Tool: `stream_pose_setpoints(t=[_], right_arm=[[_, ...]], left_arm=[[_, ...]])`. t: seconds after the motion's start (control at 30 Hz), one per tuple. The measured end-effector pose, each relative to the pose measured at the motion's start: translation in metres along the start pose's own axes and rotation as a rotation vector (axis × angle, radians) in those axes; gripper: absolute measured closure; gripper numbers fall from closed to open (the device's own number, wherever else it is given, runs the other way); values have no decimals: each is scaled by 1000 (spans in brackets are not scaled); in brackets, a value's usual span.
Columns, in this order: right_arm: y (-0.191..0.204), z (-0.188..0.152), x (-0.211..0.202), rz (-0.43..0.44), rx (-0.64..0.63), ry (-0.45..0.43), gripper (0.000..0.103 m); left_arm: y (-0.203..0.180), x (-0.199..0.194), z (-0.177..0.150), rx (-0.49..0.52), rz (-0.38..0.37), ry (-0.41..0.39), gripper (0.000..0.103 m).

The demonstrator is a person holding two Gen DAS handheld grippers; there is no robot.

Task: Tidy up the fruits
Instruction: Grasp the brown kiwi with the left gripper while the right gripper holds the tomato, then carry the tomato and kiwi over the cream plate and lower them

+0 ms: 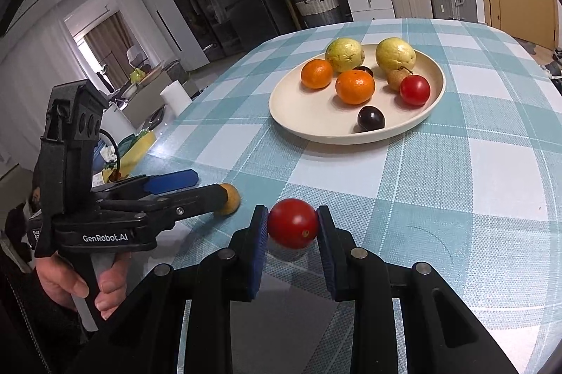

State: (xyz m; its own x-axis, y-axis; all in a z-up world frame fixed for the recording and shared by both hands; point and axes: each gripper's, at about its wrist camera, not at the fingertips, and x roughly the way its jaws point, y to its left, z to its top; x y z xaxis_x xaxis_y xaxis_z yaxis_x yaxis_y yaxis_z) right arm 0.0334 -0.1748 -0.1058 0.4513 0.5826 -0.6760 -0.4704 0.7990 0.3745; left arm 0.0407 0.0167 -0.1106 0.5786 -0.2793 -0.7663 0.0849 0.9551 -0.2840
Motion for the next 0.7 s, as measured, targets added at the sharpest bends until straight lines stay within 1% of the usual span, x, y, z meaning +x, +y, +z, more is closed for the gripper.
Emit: stream_pose_setpoints(t=[0.03, 0.07, 0.13, 0.2, 0.3, 0.6, 0.7], right_arm=[[-1, 0, 0, -1, 2, 0, 75], [-1, -1, 0, -1, 2, 1, 75], [-2, -1, 0, 0, 5, 1, 75], [-3, -1, 0, 0, 7, -1, 75], [-4, -1, -1, 4, 17, -4, 75], [-10, 7, 3, 5, 27, -6, 75], [-13, 12, 6, 23, 42, -6, 75]], left_arm=[[0, 1, 0, 2, -9, 5, 46], [-1, 2, -1, 5, -15, 8, 50], [-2, 4, -1, 14, -51, 16, 69], [-5, 6, -1, 8, -103, 32, 78], [-8, 8, -1, 22, -111, 35, 78], [3, 8, 12, -9, -135, 31, 79], [3, 7, 20, 7, -113, 33, 79]])
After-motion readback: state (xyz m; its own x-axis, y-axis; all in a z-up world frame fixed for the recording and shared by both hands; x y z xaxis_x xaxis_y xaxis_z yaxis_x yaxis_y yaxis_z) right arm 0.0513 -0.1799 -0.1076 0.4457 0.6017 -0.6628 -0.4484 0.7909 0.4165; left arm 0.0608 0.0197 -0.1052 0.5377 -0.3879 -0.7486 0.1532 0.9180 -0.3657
